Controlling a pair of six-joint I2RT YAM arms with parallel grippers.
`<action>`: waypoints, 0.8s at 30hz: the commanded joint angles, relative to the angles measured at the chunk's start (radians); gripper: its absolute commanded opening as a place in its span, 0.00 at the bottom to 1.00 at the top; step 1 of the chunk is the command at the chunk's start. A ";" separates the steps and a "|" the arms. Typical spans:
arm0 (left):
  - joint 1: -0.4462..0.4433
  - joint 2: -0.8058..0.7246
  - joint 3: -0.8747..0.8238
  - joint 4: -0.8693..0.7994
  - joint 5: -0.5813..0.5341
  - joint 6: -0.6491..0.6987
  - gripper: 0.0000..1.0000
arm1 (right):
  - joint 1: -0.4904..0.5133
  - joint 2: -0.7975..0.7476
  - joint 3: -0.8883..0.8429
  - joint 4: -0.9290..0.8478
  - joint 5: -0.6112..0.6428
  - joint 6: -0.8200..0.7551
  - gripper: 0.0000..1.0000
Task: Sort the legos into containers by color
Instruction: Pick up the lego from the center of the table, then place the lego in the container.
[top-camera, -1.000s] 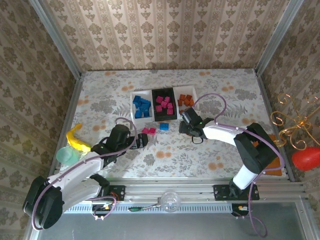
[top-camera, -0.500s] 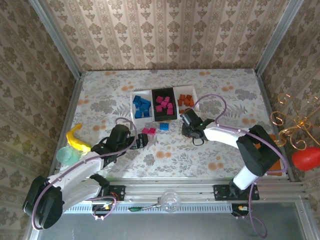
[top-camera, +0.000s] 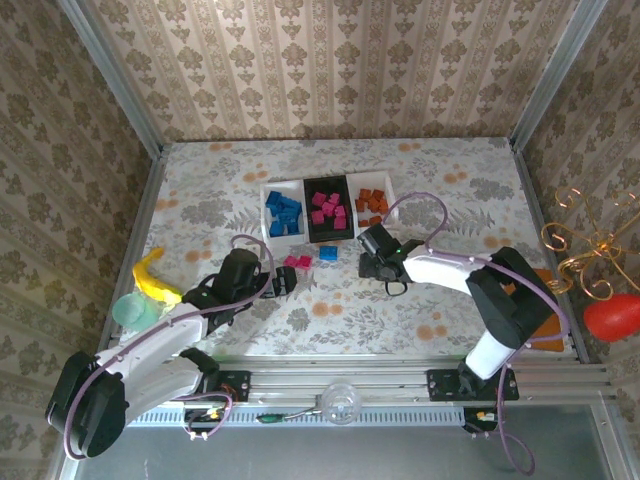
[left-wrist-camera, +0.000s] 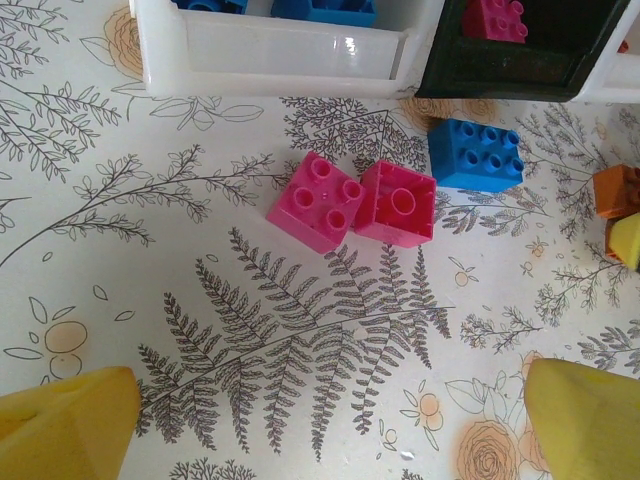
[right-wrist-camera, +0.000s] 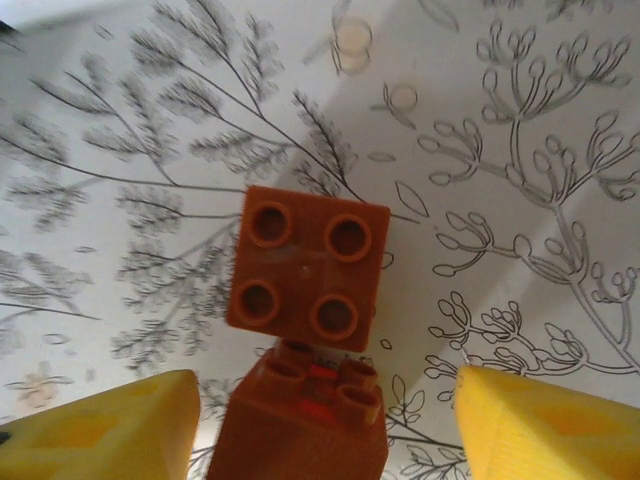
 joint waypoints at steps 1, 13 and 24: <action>0.006 -0.007 -0.015 0.008 0.007 -0.015 1.00 | 0.006 0.033 0.018 -0.002 0.003 0.000 0.63; 0.006 -0.022 -0.008 -0.002 0.003 -0.006 1.00 | -0.009 -0.187 0.097 0.006 -0.020 -0.116 0.38; 0.006 -0.050 -0.008 -0.028 -0.003 -0.011 1.00 | -0.161 0.203 0.523 -0.016 -0.031 -0.221 0.39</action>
